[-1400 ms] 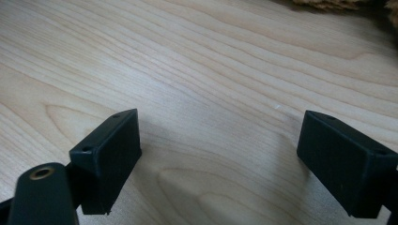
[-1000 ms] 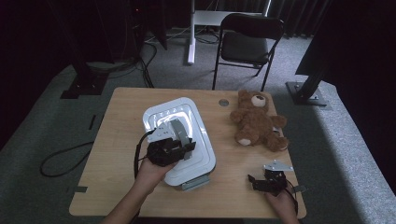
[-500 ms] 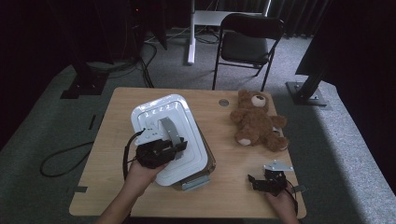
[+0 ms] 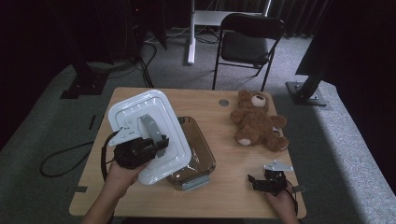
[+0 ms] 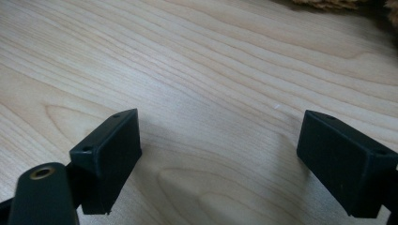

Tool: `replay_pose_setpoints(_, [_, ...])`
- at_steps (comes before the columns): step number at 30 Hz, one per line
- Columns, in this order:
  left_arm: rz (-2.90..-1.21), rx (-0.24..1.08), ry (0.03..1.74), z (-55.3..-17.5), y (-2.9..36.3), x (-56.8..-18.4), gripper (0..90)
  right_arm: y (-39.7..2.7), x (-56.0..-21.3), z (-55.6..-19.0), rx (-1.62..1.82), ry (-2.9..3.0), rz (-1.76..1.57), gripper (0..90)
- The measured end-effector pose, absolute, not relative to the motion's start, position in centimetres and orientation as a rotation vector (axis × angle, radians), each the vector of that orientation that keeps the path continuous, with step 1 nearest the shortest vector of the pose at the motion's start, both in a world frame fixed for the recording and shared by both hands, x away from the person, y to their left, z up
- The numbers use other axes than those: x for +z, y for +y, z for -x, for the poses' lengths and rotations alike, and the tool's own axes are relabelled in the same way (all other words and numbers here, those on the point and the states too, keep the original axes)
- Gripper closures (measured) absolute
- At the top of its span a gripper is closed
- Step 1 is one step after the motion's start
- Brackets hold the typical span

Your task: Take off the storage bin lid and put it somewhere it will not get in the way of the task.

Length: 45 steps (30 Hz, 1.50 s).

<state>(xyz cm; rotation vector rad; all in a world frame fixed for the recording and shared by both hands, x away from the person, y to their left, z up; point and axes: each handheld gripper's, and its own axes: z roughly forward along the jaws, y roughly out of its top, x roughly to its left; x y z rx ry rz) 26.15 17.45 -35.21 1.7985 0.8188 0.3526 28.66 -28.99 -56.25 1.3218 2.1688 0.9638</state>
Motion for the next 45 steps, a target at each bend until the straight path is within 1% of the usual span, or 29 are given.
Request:
replay_pose_setpoints(4, [-1.787,0.377,0.832,-25.6,18.6,-35.2,78.7,-29.0,-56.2,-28.7,0.963,2.169,-1.322,13.2])
replay_pose_setpoints(12, [-1.767,0.369,0.863,-25.0,21.3,-35.7,78.7,-29.0,-56.3,-28.7,0.963,2.169,-1.318,13.2])
replay_pose_setpoints(19, [-1.757,0.384,0.915,-24.8,23.8,-36.9,78.7,-29.0,-56.2,-28.7,0.963,2.169,-1.320,13.2])
replay_pose_setpoints(29, [-1.750,0.368,0.958,-24.3,26.7,-39.0,78.8,-29.0,-56.3,-28.7,0.963,2.169,-1.321,13.2])
replay_pose_setpoints(34, [-1.749,0.321,0.984,-24.6,27.9,-40.8,78.7,-29.0,-56.3,-28.7,0.964,2.166,-1.323,13.2])
replay_pose_setpoints(39, [-1.759,0.275,1.028,-25.4,28.5,-43.6,78.4,-29.0,-56.3,-28.7,0.964,2.166,-1.321,13.2])
replay_pose_setpoints(42, [-1.768,0.228,1.044,-26.0,28.6,-45.7,78.5,-29.0,-56.3,-28.7,0.963,2.166,-1.322,13.3])
replay_pose_setpoints(45, [-1.769,0.169,1.026,-26.6,28.7,-47.3,78.5,-29.0,-56.3,-28.7,0.963,2.166,-1.322,13.2])
